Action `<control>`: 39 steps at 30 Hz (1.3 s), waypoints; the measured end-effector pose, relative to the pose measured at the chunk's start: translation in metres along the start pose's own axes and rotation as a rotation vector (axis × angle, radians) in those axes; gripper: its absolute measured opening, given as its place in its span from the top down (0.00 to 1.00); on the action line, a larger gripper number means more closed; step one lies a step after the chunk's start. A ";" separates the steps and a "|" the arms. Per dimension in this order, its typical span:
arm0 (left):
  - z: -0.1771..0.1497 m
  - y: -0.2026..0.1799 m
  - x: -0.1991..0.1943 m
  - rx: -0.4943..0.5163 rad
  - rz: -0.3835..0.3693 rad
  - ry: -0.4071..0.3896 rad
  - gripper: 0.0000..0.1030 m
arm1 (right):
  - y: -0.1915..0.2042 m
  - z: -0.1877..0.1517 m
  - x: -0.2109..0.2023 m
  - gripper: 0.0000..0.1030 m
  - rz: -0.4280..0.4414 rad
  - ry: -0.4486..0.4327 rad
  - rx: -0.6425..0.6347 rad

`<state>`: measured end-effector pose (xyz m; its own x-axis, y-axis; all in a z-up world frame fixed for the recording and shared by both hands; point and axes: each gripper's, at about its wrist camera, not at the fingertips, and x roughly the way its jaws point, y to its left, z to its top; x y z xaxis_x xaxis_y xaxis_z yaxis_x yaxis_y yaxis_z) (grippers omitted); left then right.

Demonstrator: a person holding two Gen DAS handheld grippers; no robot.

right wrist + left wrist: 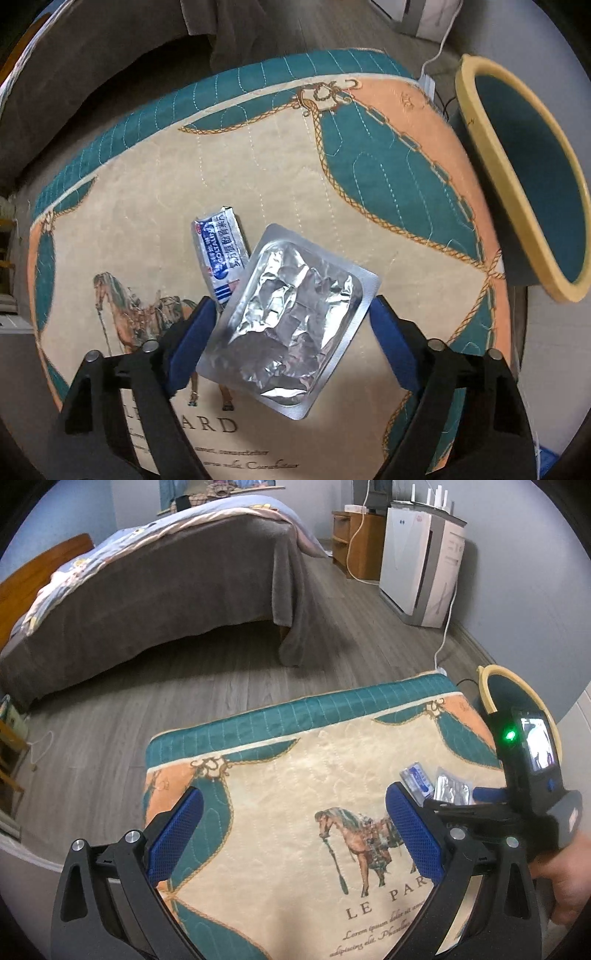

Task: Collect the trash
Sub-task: 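Grasp the silver blister pack with the right tool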

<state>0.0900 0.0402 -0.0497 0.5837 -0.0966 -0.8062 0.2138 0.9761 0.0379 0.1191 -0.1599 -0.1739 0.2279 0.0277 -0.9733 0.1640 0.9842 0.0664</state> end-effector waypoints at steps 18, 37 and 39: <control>-0.010 -0.067 0.049 0.125 0.032 0.060 0.05 | -0.039 0.006 -0.071 0.41 -0.034 -0.078 -0.202; -0.023 -0.126 0.113 0.067 -0.058 0.097 0.09 | -0.090 0.039 -0.060 0.41 0.034 -0.076 -0.122; -0.023 -0.127 0.116 0.067 -0.070 0.099 0.16 | -0.091 0.039 -0.059 0.41 0.035 -0.072 -0.118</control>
<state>0.1127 -0.0909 -0.1611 0.4862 -0.1415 -0.8623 0.3053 0.9521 0.0159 0.1281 -0.2583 -0.1136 0.3006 0.0541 -0.9522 0.0417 0.9967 0.0698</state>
